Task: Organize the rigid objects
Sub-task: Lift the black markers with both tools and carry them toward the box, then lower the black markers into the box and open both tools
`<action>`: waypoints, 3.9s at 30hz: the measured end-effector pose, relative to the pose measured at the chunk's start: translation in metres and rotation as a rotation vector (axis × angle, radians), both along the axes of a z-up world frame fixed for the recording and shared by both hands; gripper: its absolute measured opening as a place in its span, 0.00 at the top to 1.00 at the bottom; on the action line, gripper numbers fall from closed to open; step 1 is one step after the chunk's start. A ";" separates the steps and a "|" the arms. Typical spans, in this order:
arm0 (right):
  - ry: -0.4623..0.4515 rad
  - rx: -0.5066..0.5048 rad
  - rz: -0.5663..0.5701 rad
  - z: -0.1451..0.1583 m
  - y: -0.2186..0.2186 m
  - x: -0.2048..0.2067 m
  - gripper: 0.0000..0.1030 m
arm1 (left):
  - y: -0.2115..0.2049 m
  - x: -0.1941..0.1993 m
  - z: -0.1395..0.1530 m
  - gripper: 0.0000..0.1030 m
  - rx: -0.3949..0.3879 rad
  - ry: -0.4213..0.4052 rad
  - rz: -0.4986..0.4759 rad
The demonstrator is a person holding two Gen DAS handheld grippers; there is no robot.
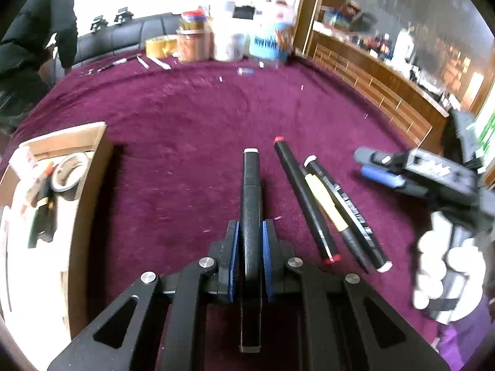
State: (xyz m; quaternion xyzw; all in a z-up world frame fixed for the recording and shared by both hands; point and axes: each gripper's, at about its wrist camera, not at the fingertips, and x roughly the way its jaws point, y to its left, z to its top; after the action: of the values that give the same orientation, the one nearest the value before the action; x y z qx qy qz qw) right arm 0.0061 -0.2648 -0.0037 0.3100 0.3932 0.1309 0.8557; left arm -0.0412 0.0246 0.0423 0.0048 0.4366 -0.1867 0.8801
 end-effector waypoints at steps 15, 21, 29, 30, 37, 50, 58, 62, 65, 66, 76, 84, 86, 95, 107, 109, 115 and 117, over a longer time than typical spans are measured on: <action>-0.007 -0.165 0.144 0.042 0.051 -0.012 0.63 | 0.080 -0.058 0.042 0.89 -0.208 -0.064 0.032; 0.026 -0.244 0.252 0.049 0.102 -0.006 0.65 | 0.103 -0.065 0.036 0.89 -0.251 -0.050 0.046; 0.085 -0.308 0.273 0.034 0.131 0.009 0.68 | 0.140 -0.072 0.028 0.89 -0.270 -0.042 0.105; 0.096 -0.333 0.270 0.032 0.134 0.012 0.68 | 0.143 -0.072 0.026 0.89 -0.275 -0.034 0.111; 0.053 -0.431 0.212 0.043 0.136 0.012 0.70 | 0.152 -0.074 0.021 0.89 -0.285 -0.024 0.121; 0.127 -0.427 0.281 0.019 0.155 0.020 0.69 | 0.145 -0.072 0.019 0.89 -0.281 -0.008 0.111; 0.088 -0.599 0.203 0.019 0.181 0.014 0.88 | 0.149 -0.073 0.019 0.89 -0.285 -0.005 0.122; 0.096 -0.440 0.217 0.024 0.168 0.009 0.88 | 0.166 -0.075 0.023 0.89 -0.271 -0.031 0.176; 0.080 -0.324 0.240 0.035 0.164 0.002 0.88 | 0.190 -0.074 0.025 0.89 -0.261 -0.047 0.241; 0.074 -0.290 0.250 0.038 0.164 -0.001 0.88 | 0.198 -0.073 0.025 0.89 -0.259 -0.048 0.263; 0.043 -0.053 0.406 0.067 0.212 -0.011 0.88 | 0.259 -0.060 0.005 0.89 -0.176 0.011 0.443; 0.081 0.040 0.567 0.065 0.288 -0.017 0.87 | 0.266 -0.035 -0.010 0.89 -0.146 0.066 0.444; 0.087 0.039 0.602 0.063 0.309 -0.019 0.87 | 0.265 -0.029 -0.013 0.89 -0.137 0.072 0.443; 0.151 0.009 0.702 0.036 0.376 -0.030 0.87 | 0.270 -0.023 -0.020 0.85 -0.152 0.102 0.452; 0.111 -0.227 0.708 0.019 0.403 -0.038 0.87 | 0.296 -0.064 0.013 0.42 -0.213 -0.006 0.540; 0.078 -0.298 0.692 0.021 0.406 -0.040 0.87 | 0.298 -0.065 0.014 0.42 -0.213 -0.010 0.550; -0.013 -0.341 0.684 0.034 0.403 -0.048 0.84 | 0.298 -0.063 0.011 0.38 -0.219 0.004 0.561; -0.027 -0.337 0.676 0.038 0.398 -0.048 0.81 | 0.298 -0.064 0.011 0.38 -0.217 0.005 0.565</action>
State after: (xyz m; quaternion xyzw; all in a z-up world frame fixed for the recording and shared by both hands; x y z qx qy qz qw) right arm -0.0420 0.1333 0.0341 0.0158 0.4778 0.3436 0.8083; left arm -0.1053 0.3224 0.0530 -0.2115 0.4005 0.0200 0.8913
